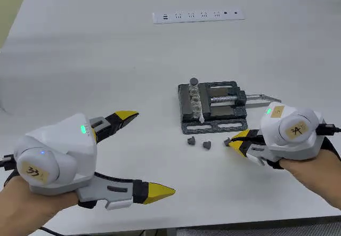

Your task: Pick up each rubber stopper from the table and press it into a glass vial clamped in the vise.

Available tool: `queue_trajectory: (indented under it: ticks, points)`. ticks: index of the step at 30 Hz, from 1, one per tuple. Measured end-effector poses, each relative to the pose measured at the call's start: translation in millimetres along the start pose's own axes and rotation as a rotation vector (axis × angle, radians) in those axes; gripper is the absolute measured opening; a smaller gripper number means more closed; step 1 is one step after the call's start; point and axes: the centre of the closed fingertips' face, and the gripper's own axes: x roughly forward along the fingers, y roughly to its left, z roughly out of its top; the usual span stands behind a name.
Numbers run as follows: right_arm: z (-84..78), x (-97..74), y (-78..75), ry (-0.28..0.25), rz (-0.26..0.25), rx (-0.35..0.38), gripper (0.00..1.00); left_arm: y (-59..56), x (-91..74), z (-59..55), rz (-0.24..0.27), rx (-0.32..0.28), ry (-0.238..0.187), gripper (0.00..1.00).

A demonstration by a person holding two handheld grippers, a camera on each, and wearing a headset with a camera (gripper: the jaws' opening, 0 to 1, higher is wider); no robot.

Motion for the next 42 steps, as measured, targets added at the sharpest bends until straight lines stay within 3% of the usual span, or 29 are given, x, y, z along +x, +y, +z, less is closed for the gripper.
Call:
queue_trajectory:
  ticks: [13, 18, 22, 30, 37, 42]
  points:
    - [4.0, -6.4, -0.7, -0.014, -0.016, 0.047, 0.00, -0.8, 3.8, 7.3, 0.008, 0.000, -0.019, 0.92]
    - [22.8, -21.1, 4.3, -0.070, -0.019, 0.078, 0.00, -0.3, 5.7, 15.4, 0.021, 0.005, -0.030, 0.88]
    - [48.4, -35.8, 13.3, -0.164, -0.010, 0.153, 0.00, -1.3, 9.5, 24.0, 0.034, 0.004, -0.045, 0.83]
    - [90.8, -64.7, 35.0, -0.294, 0.015, 0.238, 0.00, -1.6, 19.3, 43.5, 0.060, 0.001, -0.087, 0.64]
    - [108.8, -77.6, 47.7, -0.342, 0.033, 0.258, 0.00, -3.5, 25.5, 59.9, 0.069, 0.016, -0.117, 0.37]
    - [120.1, -84.0, 54.5, -0.375, 0.048, 0.271, 0.00, -6.2, 29.5, 69.8, 0.067, 0.017, -0.137, 0.27]
